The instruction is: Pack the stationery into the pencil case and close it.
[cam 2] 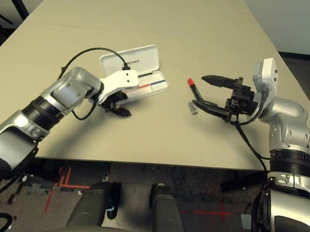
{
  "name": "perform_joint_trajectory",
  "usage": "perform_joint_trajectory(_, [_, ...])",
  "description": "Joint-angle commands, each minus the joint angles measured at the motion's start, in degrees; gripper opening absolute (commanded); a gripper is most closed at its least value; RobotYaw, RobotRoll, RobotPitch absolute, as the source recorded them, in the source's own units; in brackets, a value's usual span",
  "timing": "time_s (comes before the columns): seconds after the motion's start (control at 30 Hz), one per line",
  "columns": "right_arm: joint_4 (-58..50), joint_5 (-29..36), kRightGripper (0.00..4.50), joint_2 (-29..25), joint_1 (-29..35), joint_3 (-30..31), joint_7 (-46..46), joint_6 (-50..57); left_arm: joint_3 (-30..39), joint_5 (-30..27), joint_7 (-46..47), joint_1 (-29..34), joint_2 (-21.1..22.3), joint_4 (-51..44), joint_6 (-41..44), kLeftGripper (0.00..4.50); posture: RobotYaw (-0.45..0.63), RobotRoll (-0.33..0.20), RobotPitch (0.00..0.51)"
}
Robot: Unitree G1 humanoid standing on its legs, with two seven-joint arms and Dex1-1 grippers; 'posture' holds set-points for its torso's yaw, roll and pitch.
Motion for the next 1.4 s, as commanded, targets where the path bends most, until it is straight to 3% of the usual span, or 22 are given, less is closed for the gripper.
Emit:
perform_joint_trajectory(0.03, [-1.3,0.9,4.5,-0.6,0.8,-0.9,-0.1,0.4,-1.6,1.3,-1.0,0.7,-0.8,2.8,-0.4,0.45,-0.09,0.0,0.121])
perform_joint_trajectory(0.07, [-1.3,1.0,4.5,-0.7,0.8,-0.9,-0.1,0.5,-1.5,1.6,-1.0,0.7,-0.9,3.1,-0.7,0.07,-0.09,0.0,0.121])
perform_joint_trajectory(0.1, [-1.3,1.0,4.5,-0.7,0.8,-0.9,-0.2,0.5,-1.4,1.8,-1.0,0.6,-1.0,3.3,-0.9,0.03,-0.09,0.0,0.119])
perform_joint_trajectory(0.5, [-0.6,1.3,4.5,-1.3,0.6,-0.9,0.4,0.4,0.0,1.8,-3.4,1.4,0.5,1.5,-5.4,0.03,-0.09,0.0,0.119])
perform_joint_trajectory(0.93, [2.3,2.6,4.5,-3.8,0.7,-2.3,3.5,0.1,1.9,-0.1,-12.6,6.4,8.8,-9.0,-19.4,0.03,-0.07,0.0,0.118])
perform_joint_trajectory(1.4, [2.4,3.0,4.5,-4.7,2.7,-3.2,3.8,0.6,3.3,-1.8,-15.3,10.4,11.4,-18.7,-18.2,0.03,-0.07,0.0,0.119])
